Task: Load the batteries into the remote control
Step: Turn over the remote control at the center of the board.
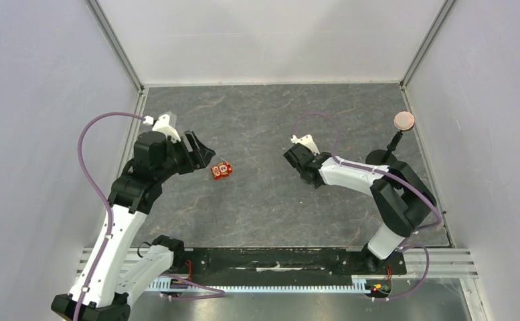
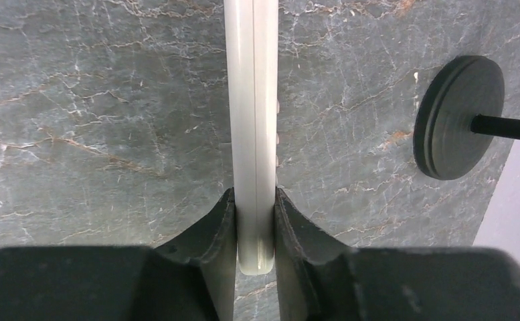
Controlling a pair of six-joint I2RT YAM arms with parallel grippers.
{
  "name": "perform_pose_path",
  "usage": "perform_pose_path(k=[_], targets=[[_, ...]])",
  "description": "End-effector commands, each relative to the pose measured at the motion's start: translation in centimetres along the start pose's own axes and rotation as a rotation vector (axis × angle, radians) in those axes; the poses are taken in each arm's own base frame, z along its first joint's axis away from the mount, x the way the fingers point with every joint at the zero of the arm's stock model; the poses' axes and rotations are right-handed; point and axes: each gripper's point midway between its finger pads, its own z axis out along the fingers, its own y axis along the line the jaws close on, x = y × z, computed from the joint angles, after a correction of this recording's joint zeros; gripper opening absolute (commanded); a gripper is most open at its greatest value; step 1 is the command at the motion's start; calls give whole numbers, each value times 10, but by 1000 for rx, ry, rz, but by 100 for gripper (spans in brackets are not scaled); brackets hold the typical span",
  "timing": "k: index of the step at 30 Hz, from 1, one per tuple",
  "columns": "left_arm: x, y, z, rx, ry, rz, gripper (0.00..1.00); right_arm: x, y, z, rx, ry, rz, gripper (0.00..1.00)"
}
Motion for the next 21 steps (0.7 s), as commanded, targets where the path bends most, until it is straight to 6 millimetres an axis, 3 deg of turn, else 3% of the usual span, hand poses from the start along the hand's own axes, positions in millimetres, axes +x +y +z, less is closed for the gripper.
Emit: perform_pose_path(k=[1, 4, 12, 17, 21], targets=[[-1, -4, -4, 31, -5, 44, 77, -7, 5, 2, -1, -24, -1, 28], [-1, -4, -6, 29, -11, 44, 77, -6, 17, 0, -69, -18, 19, 40], [-1, -5, -7, 35, -10, 41, 77, -9, 38, -15, -226, -14, 86, 46], [5, -8, -7, 21, 66, -13, 79, -27, 37, -48, -344, -82, 155, 58], [8, -3, -10, -45, 128, -52, 80, -32, 20, -74, -375, -158, 232, 64]])
